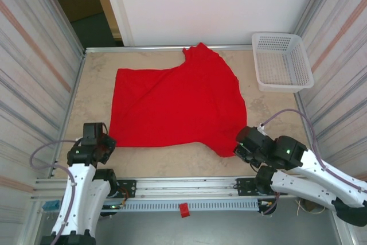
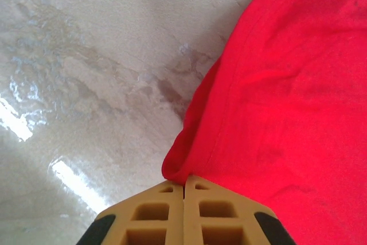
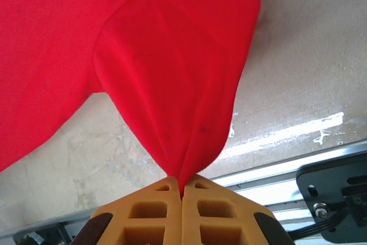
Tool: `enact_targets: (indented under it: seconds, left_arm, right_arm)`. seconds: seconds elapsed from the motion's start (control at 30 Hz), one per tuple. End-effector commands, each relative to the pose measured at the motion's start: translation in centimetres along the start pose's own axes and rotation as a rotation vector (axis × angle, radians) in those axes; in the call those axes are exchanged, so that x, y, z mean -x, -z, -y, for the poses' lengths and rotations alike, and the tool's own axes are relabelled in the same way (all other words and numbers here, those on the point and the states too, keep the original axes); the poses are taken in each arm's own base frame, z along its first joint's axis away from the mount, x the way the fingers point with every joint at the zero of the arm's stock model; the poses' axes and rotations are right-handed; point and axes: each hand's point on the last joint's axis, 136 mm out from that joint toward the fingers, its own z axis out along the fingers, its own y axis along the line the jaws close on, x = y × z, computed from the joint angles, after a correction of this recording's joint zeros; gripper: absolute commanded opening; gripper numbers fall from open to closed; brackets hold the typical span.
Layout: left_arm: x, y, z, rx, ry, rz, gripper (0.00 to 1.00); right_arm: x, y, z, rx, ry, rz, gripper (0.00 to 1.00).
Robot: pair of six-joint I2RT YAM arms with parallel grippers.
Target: Fold the inside-out t-shirt
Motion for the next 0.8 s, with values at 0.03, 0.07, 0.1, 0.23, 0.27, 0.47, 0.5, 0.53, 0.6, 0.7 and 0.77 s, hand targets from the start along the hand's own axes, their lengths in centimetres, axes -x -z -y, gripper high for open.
enact_targets:
  seconds: [0.03, 0.07, 0.1, 0.23, 0.27, 0.47, 0.5, 0.53, 0.6, 0.7, 0.77]
  left_arm:
    - [1.1, 1.4, -0.1, 0.021, 0.038, 0.051, 0.00]
    - [1.5, 1.4, 0.3, 0.015, 0.031, 0.063, 0.00]
    - [1.9, 1.4, 0.9, 0.006, 0.017, 0.072, 0.00]
    - [4.2, 0.6, 3.4, 0.013, -0.059, 0.103, 0.00]
    - [4.7, 0.3, 3.9, 0.024, -0.083, 0.108, 0.00]
    - [7.5, -1.8, 6.4, 0.059, -0.148, 0.108, 0.00]
    - [7.9, -2.1, 6.8, 0.068, -0.156, 0.112, 0.00]
    - [8.3, -2.3, 7.0, 0.075, -0.162, 0.117, 0.00]
    - [9.0, -2.9, 7.5, 0.088, -0.173, 0.119, 0.00]
    - [9.9, -3.8, 8.2, 0.101, -0.183, 0.115, 0.00]
    - [10.4, -4.2, 8.7, 0.105, -0.184, 0.113, 0.00]
  right_arm:
    - [1.3, 1.2, -0.4, -0.008, 0.002, 0.080, 0.00]
    - [1.7, 1.3, -0.9, -0.006, 0.014, 0.098, 0.00]
    - [2.1, 1.3, -1.5, -0.006, 0.029, 0.117, 0.00]
    - [4.2, 0.4, -3.8, -0.009, 0.057, 0.133, 0.00]
    - [4.8, 0.0, -4.5, 0.004, 0.059, 0.130, 0.00]
    - [9.0, -2.7, -7.2, 0.030, 0.076, 0.091, 0.00]
    - [9.6, -3.2, -7.4, 0.017, 0.079, 0.085, 0.00]
    - [10.2, -3.4, -7.9, 0.017, 0.082, 0.090, 0.00]
    - [11.5, -3.6, -8.9, 0.029, 0.088, 0.098, 0.00]
    - [12.9, -4.1, -10.4, 0.045, 0.094, 0.090, 0.00]
    - [13.8, -4.2, -11.5, 0.054, 0.104, 0.094, 0.00]
